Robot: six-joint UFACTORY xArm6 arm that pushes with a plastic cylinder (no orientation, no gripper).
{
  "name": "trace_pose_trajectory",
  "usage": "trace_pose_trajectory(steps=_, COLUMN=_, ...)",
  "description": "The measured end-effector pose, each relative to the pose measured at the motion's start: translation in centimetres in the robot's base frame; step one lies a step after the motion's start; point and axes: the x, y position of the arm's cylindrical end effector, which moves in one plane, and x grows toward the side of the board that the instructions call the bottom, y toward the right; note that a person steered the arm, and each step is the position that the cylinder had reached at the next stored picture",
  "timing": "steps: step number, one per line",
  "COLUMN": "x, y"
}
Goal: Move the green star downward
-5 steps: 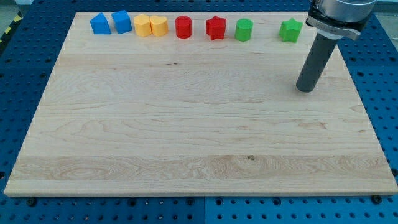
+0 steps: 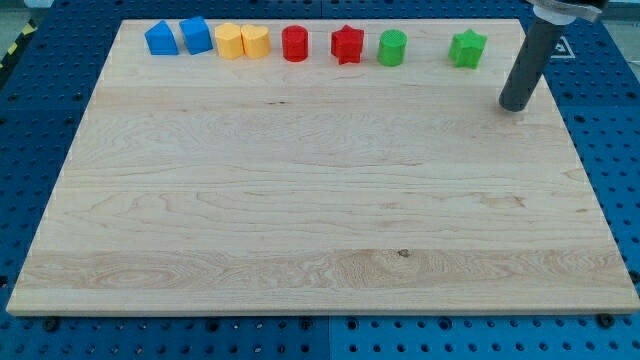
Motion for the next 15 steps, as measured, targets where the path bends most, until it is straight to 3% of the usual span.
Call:
trace_pose_trajectory(steps=1, x=-2.0, y=3.6)
trace_pose_trajectory(steps=2, x=-7.3, y=7.5)
trace_pose_trajectory(steps=3, x=-12.1, y=6.8)
trace_pose_trajectory(steps=4, x=-15.4, y=2.6)
trace_pose_trajectory(steps=8, x=-11.6, y=-4.7)
trace_pose_trajectory(steps=11, x=-1.6, y=-3.8)
trace_pose_trajectory(steps=12, x=-2.4, y=-2.3)
trace_pose_trajectory(steps=13, x=-7.9, y=-1.5)
trace_pose_trajectory(steps=15, x=-16.2, y=-8.2)
